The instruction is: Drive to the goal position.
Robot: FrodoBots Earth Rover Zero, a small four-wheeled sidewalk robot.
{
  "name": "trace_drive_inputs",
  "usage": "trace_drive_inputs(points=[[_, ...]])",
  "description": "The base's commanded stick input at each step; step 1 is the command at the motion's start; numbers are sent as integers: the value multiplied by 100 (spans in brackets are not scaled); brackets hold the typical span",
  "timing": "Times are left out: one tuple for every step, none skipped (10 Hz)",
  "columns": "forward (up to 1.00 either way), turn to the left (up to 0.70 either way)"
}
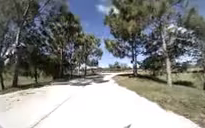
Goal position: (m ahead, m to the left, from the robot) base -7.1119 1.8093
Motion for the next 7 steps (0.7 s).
trace_drive_inputs(points=[[85,0],[26,0],[0,0],[0,0],[0,-72],[0,-85],[0,-85]])
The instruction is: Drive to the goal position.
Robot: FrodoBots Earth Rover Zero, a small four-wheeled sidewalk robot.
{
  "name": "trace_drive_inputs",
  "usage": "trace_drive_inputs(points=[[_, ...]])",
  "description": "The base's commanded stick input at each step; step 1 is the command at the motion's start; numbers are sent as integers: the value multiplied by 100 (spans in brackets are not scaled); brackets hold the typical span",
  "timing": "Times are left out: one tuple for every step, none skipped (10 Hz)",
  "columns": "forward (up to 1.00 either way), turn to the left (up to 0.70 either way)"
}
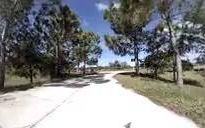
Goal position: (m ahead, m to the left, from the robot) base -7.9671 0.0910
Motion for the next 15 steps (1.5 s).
trace_drive_inputs(points=[[0,-85],[0,-85],[0,-85],[0,-85],[0,-85],[0,-85],[0,-85],[0,-85],[0,-85],[0,-85],[0,-85],[0,-85],[0,-85],[0,-85],[0,-85]])
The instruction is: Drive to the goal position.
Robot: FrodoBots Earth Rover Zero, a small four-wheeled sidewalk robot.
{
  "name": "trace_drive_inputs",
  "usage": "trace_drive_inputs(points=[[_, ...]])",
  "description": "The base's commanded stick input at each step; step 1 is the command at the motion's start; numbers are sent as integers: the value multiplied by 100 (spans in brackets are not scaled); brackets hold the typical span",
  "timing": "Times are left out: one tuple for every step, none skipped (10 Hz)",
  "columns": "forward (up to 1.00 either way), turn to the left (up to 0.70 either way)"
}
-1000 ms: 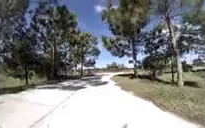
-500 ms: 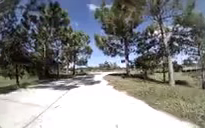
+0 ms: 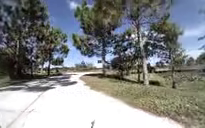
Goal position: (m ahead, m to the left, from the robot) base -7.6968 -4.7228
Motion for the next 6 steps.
trace_drive_inputs(points=[[0,-85],[0,-85],[0,-85],[0,-85],[0,-85],[0,-85]])
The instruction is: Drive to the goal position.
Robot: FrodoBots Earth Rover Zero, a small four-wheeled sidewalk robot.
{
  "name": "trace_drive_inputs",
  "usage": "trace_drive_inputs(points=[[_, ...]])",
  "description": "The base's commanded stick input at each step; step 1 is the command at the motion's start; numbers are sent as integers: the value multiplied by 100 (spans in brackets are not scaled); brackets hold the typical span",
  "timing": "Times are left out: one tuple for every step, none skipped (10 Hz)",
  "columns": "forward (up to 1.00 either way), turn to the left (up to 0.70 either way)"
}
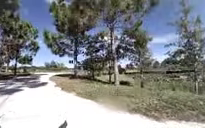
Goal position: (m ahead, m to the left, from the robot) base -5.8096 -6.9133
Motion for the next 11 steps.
trace_drive_inputs(points=[[0,-85],[0,-85],[0,-85],[0,-85],[0,-85],[0,-85],[0,-85],[0,-85],[0,-85],[0,-85],[0,-85]])
